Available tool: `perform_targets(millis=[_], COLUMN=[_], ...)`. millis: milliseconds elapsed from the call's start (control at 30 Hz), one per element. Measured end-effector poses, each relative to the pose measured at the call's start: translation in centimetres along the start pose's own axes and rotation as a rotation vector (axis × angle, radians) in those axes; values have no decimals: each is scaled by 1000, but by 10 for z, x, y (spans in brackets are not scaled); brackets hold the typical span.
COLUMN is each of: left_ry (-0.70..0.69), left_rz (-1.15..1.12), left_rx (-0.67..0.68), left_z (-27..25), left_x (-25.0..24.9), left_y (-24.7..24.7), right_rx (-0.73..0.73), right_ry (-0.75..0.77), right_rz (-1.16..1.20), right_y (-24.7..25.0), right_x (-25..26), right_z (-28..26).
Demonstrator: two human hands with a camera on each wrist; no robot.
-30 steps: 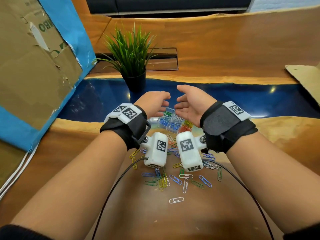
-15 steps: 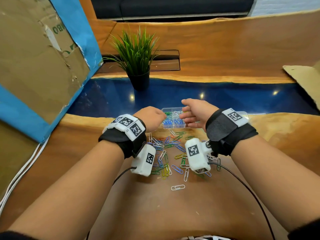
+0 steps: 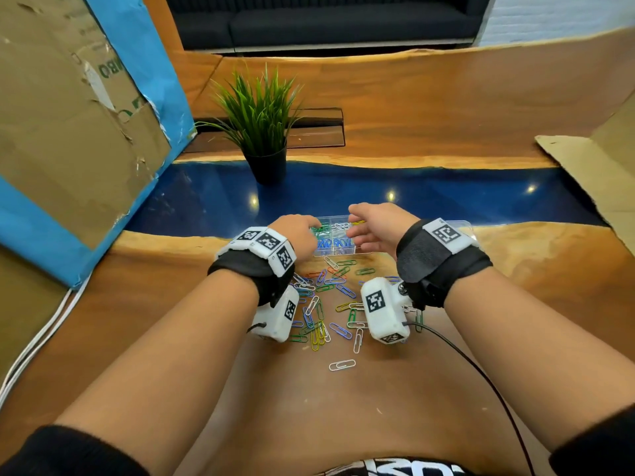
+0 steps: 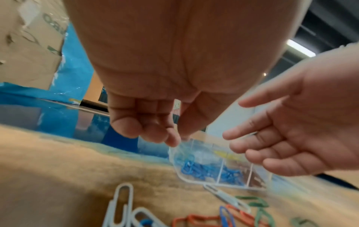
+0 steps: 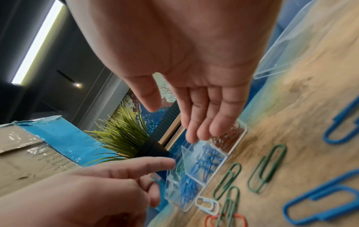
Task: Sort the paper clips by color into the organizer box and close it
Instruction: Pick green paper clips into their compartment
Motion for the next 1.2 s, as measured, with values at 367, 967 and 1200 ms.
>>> perform_targets(millis=[367,967,1200], left_ry=[-68,-232,-221], left_rz=[-1,127,224], left_rx=[-52,-72,-73], left_z=[-31,-23,-18], left_x=[22,-29,-39], left_y=[-3,-19,-29], right_rx=[11,29,55], right_ry=[365,517,532], right_rz=[-734,-1152,-1190], right_y=[14,-14,-8], right_x=[-5,-13,-14], right_z=[-19,-25,-28])
Point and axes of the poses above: each hand's wrist, its own z-axis towards the middle knuckle, its own y-axis out of the back of the hand, x = y × z, the point moved 6 cm from there along z, towards the middle knuckle, and after that the axes turned 10 degrees about -x, right-handed, at the moved point
